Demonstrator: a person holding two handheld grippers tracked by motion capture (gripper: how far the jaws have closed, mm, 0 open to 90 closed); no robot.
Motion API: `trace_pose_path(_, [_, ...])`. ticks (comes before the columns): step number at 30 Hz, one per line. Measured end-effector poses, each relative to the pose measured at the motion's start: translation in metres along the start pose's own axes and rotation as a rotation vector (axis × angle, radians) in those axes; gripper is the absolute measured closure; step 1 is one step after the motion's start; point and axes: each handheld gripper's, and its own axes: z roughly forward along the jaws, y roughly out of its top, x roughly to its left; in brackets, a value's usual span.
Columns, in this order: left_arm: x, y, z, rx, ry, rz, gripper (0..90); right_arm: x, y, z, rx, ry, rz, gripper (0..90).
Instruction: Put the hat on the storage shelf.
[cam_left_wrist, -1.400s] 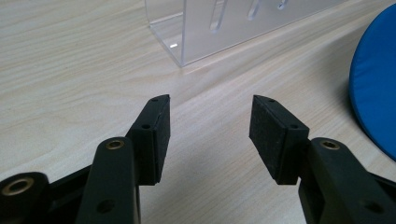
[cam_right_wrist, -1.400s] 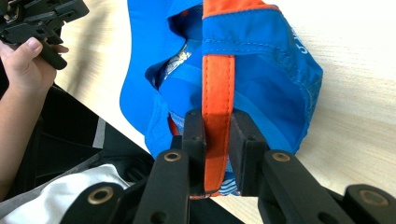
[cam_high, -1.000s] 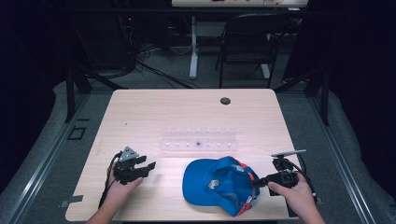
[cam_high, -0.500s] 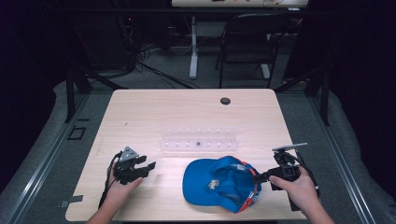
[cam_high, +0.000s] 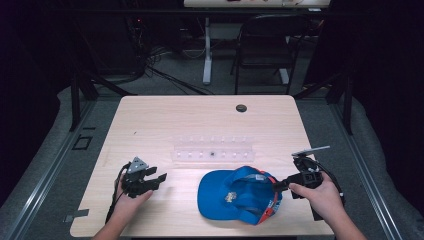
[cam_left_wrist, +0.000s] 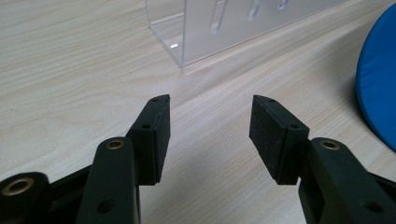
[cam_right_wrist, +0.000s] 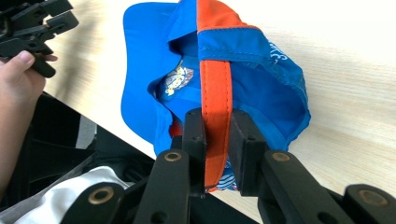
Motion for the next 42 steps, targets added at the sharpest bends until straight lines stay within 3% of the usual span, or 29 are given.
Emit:
trace_pose_path(4, [0.0,0.0,0.0,0.002,0.0,0.001,49.0,0.002,0.001,-0.002,-0.023,-0.021,0.014,78.1])
trace_pose_path(6, [0.0,0.0,0.0,0.002,-0.001,0.0,48.9,0.003,0.003,-0.006,0.0,-0.046,0.003,78.1])
trace_pose_path(13, [-0.001,0.0,0.001,-0.001,-0.001,-0.001,49.0,0.013,0.008,-0.012,0.007,-0.107,0.003,78.0])
trace_pose_path(15, [0.0,0.0,0.001,0.003,-0.003,0.0,49.0,0.015,0.011,-0.016,0.038,-0.123,-0.016,78.0])
trace_pose_path(16, [0.0,0.0,0.001,0.0,-0.001,-0.001,49.0,0.018,0.011,-0.016,0.017,-0.133,0.0,78.0])
trace_pose_path(20, [0.0,0.0,0.001,0.0,0.0,-0.004,49.0,0.021,0.015,-0.021,0.017,-0.153,-0.005,78.0])
trace_pose_path(24, [0.0,0.0,0.001,-0.005,0.006,-0.002,49.0,0.023,0.02,-0.025,0.038,-0.164,-0.019,78.1])
trace_pose_path(27, [0.0,0.0,0.001,-0.002,0.005,-0.002,49.0,0.028,0.022,-0.025,0.018,-0.169,-0.016,78.1])
trace_pose_path(29, [0.0,0.0,0.0,-0.005,0.007,-0.002,49.0,0.029,0.024,-0.027,0.044,-0.171,-0.028,78.2])
trace_pose_path(30, [0.0,0.0,0.0,-0.005,0.007,-0.002,49.0,0.031,0.024,-0.026,0.023,-0.174,-0.015,78.2])
trace_pose_path(41, [0.0,-0.001,0.001,-0.005,0.009,-0.001,49.0,0.039,0.033,-0.039,0.019,-0.171,-0.012,78.1])
trace_pose_path(42, [0.0,0.0,0.0,0.002,-0.001,0.001,49.0,0.04,0.035,-0.042,0.041,-0.173,-0.025,78.1])
